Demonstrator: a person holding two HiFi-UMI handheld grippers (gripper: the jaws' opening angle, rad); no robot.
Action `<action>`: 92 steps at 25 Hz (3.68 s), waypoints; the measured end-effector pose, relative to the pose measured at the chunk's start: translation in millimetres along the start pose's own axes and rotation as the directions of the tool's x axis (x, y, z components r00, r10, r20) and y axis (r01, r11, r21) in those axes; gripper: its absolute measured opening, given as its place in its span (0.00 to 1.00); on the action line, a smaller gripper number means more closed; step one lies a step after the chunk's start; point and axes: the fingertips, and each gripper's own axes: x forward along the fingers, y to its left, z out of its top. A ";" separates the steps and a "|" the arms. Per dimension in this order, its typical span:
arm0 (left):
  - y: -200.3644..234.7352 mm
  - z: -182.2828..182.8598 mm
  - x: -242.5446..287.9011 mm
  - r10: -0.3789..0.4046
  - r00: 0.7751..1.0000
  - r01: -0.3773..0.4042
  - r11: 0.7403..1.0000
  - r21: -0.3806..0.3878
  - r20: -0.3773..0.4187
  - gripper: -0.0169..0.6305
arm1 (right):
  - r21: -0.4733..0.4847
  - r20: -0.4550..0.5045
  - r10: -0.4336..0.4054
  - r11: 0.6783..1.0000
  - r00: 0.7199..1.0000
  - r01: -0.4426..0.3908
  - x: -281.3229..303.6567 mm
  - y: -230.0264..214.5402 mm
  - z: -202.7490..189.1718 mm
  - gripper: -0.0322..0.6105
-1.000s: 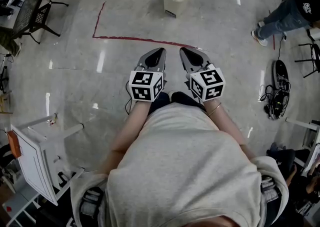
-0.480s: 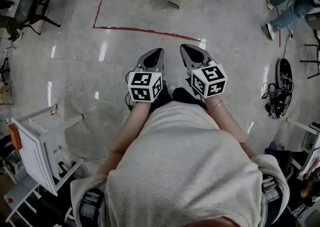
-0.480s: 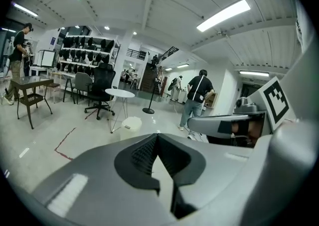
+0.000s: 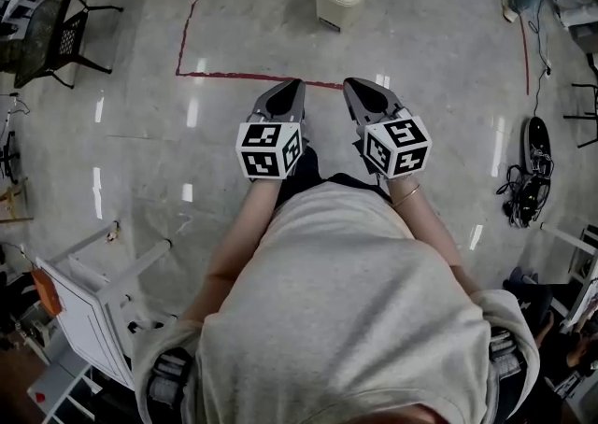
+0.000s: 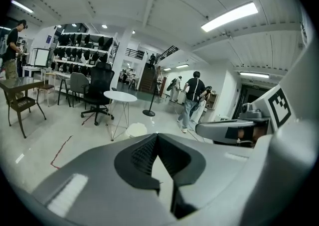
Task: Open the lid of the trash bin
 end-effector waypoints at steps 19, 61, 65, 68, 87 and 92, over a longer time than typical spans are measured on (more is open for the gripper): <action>126.6 92.1 103.1 -0.149 0.988 0.149 0.989 -0.011 -0.029 0.04 | 0.076 0.018 -0.131 0.989 0.991 0.130 148.8 -51.8 73.3 0.06; 229.7 146.3 421.2 -0.226 0.896 0.196 0.974 -0.117 -0.383 0.04 | 0.247 -0.240 -0.149 0.946 0.959 0.208 371.9 -322.7 105.2 0.06; 237.4 126.5 428.4 -0.237 0.874 0.211 0.972 -0.109 -0.425 0.04 | 0.252 -0.265 -0.166 0.939 0.950 0.235 376.9 -329.7 88.8 0.06; 235.6 108.2 435.8 -0.266 0.848 0.257 0.963 -0.083 -0.459 0.04 | 0.234 -0.300 -0.175 0.939 0.938 0.250 378.2 -338.0 72.8 0.06; 271.9 -39.7 502.6 -0.286 0.778 0.186 0.955 -0.230 -0.559 0.04 | 0.117 -0.441 -0.156 0.966 0.884 0.229 433.1 -378.1 -66.9 0.06; 273.1 -72.0 521.4 -0.313 0.780 0.200 0.945 -0.258 -0.542 0.04 | 0.155 -0.467 -0.189 0.944 0.864 0.291 444.1 -390.2 -113.5 0.06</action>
